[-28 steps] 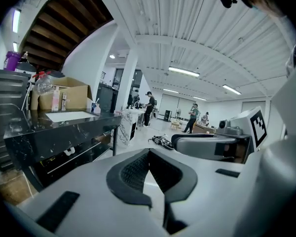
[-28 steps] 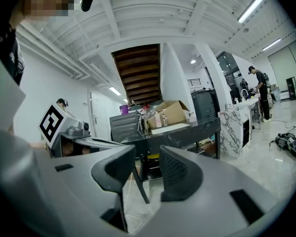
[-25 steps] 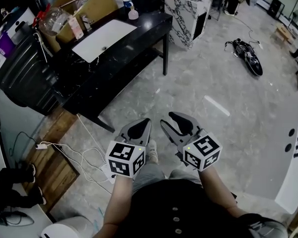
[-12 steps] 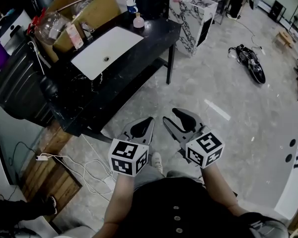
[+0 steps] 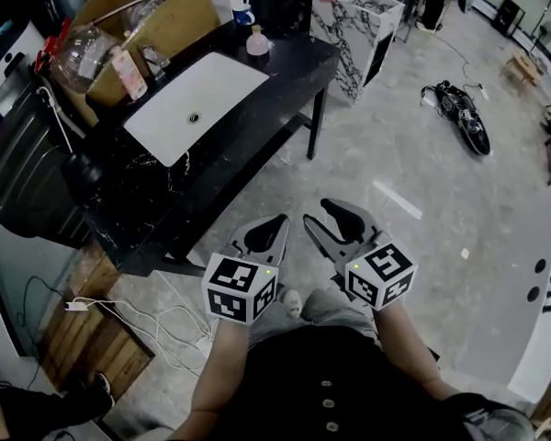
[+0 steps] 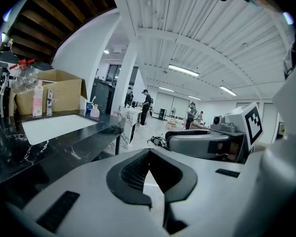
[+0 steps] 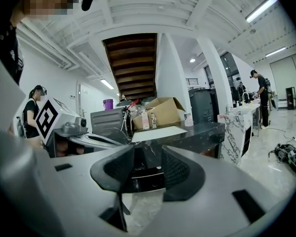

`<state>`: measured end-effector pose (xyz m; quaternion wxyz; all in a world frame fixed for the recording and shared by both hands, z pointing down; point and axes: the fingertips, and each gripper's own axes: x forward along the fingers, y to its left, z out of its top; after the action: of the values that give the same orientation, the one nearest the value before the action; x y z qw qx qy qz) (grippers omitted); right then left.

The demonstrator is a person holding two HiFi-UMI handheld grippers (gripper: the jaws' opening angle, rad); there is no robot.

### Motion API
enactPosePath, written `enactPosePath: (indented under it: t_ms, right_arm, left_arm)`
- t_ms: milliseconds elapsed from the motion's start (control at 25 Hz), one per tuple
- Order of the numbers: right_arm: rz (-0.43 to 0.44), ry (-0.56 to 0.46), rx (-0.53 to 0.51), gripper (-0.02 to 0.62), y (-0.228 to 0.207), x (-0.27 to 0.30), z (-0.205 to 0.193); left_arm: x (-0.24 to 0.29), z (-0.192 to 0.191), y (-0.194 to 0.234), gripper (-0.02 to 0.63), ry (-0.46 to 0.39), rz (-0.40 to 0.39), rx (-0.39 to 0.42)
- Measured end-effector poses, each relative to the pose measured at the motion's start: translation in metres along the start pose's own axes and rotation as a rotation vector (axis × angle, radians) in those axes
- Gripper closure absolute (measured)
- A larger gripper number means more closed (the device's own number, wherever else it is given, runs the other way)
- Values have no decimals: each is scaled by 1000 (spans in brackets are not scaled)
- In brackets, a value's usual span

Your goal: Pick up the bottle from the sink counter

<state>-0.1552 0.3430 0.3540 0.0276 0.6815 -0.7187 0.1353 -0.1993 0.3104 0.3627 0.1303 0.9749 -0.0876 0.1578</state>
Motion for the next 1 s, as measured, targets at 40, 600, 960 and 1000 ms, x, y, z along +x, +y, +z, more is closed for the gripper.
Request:
enactPosePath:
  t_ms: [40,600,960,1000]
  right_arm:
    - [-4,8,0,433,-2,3,0]
    - [-43,31,-9,411,-25,33,7]
    - [-46,-2,-16,417,-61,65,26]
    - [-47,-2,-12,417,-67,69,28]
  left_arm:
    - [2,0,2,589,4,-3,-2]
    - [24,3,30,589,28,-19,-23]
    - [61,16,57,589,55,-12,-31]
    - [66,18,60,589,61,-12,-32]
